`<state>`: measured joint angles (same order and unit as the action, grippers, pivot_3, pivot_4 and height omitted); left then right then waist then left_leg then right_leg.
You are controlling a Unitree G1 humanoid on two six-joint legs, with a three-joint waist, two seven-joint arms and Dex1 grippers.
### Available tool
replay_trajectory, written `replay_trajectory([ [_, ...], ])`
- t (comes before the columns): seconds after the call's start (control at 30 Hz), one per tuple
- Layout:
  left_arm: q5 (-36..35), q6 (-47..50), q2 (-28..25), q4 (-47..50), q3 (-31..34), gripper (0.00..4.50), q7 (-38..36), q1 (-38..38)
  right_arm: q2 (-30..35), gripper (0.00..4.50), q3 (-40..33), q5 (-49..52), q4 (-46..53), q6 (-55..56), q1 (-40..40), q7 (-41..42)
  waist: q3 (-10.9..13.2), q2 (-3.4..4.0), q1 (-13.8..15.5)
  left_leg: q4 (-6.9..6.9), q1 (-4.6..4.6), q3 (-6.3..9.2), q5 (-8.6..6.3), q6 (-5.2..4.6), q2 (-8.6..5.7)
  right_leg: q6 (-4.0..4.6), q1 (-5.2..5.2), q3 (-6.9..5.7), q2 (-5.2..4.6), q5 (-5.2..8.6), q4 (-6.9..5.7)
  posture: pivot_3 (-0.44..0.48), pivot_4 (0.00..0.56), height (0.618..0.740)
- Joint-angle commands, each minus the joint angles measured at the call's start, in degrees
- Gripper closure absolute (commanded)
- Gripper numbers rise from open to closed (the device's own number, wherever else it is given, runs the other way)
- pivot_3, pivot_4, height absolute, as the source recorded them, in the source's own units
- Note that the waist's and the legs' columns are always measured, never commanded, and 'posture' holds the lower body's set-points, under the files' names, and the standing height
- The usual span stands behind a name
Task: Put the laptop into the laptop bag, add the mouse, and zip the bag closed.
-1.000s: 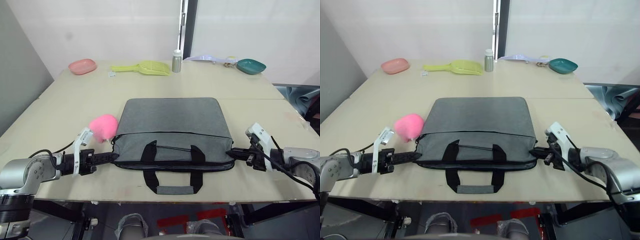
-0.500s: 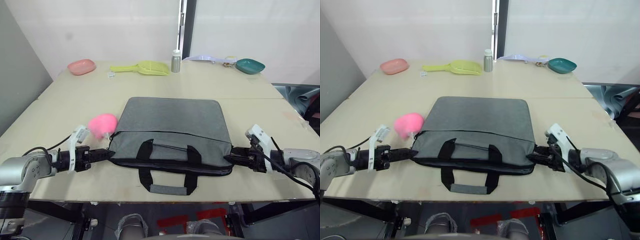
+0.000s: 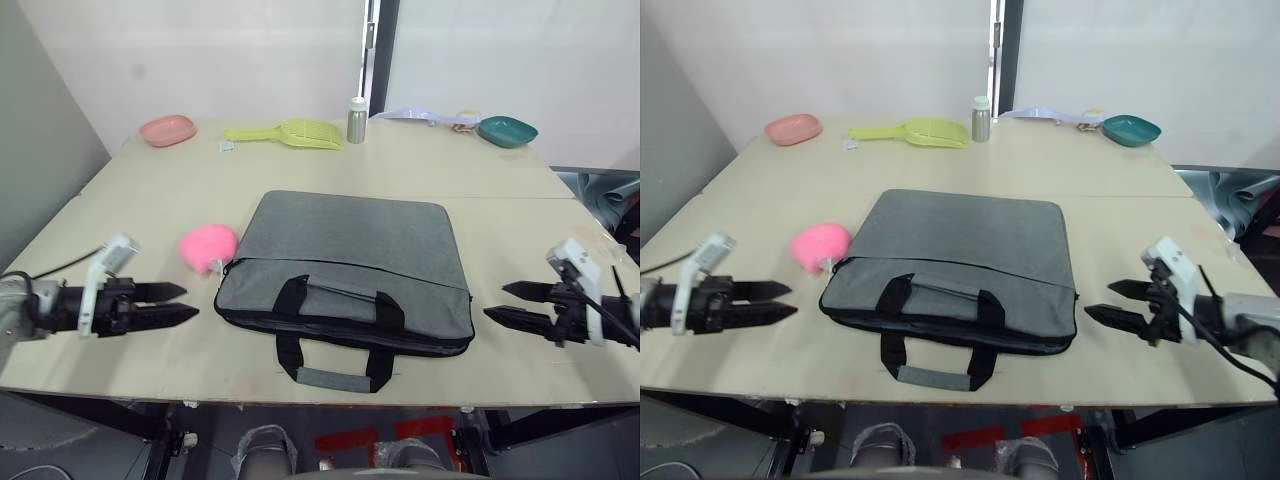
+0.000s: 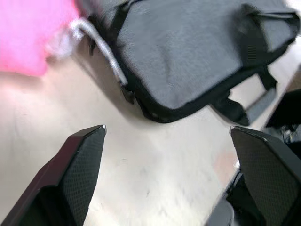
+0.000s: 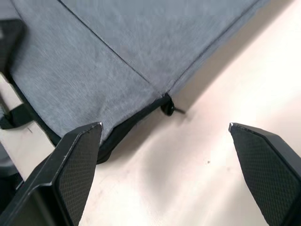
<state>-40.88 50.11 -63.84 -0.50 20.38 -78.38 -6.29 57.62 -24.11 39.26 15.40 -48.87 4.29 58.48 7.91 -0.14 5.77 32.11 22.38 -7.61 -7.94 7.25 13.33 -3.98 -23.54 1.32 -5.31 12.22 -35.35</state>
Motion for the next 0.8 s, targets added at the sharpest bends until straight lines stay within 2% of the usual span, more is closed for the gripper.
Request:
replay_trajectory([
  [0.03, -4.8, -1.0, -2.1, 3.7, 4.9, 0.05, -2.8, -5.2, 1.0, 0.0, -6.4, 3.7, 7.4, 1.0, -0.2, 1.7, 0.0, 0.0, 0.2, 0.01, -0.02, -0.01, 0.0, -0.01, 0.0, 0.0, 0.0, 0.02, 0.0, 0.0, -0.02, 0.0, 0.15, 0.74],
  [0.17, -8.7, -4.0, -0.7, 15.3, 2.0, 0.05, -3.2, -12.1, -1.0, 0.0, -6.2, 10.3, 16.9, -0.1, -3.8, -1.4, 0.0, 0.01, 0.2, 0.04, -0.13, -0.1, 0.01, -0.03, -0.02, 0.0, 0.04, 0.11, -0.03, 0.0, -0.11, 0.0, 0.15, 0.74],
  [0.33, -9.8, -5.2, -4.3, 21.1, 0.0, 0.05, -8.0, -14.6, -1.6, 0.0, -3.2, 16.2, 22.7, -2.8, -8.0, -6.8, 0.0, 0.01, -0.2, 0.04, -0.14, -0.15, 0.02, -0.04, 0.01, 0.0, -0.03, 0.15, 0.01, 0.0, -0.19, 0.0, 0.15, 0.74],
  [0.5, -6.2, -8.4, -8.5, 20.5, 2.0, 0.05, -13.5, -7.2, -1.1, 0.0, 0.9, 15.2, 25.6, -2.6, -8.7, -10.0, 0.0, 0.01, -0.2, 0.01, -0.09, -0.21, 0.01, -0.02, 0.0, -0.02, -0.1, 0.19, 0.0, 0.01, -0.12, 0.0, 0.15, 0.74],
  [0.57, -5.6, -8.8, -8.2, 20.6, 3.7, 0.05, -13.6, -3.3, -1.7, 0.0, 4.9, 13.4, 24.6, -3.1, -11.1, -12.9, 0.0, 0.01, -0.3, 0.02, -0.06, -0.21, 0.01, -0.02, 0.0, -0.02, -0.11, 0.19, -0.01, 0.01, -0.12, 0.0, 0.15, 0.74],
  [0.7, -3.4, -9.0, -5.5, 19.6, 9.4, 0.05, -11.2, 6.5, -6.4, 0.0, 16.8, 11.0, 23.3, -4.2, -20.9, -17.2, 0.0, 0.04, -0.7, 0.03, -0.15, -0.22, 0.02, 0.0, 0.01, -0.03, -0.13, 0.21, 0.01, 0.01, -0.27, 0.0, 0.15, 0.74],
  [0.8, -2.0, -8.7, -2.7, 17.9, 14.4, 0.0, -8.9, 12.3, -10.1, 0.82, 22.9, 9.7, 20.8, -4.8, -26.4, -17.4, 0.0, 0.03, -1.1, 0.02, -0.14, -0.22, 0.02, 0.03, 0.04, -0.03, -0.19, 0.21, 0.03, 0.01, -0.31, 0.0, 0.15, 0.74],
])
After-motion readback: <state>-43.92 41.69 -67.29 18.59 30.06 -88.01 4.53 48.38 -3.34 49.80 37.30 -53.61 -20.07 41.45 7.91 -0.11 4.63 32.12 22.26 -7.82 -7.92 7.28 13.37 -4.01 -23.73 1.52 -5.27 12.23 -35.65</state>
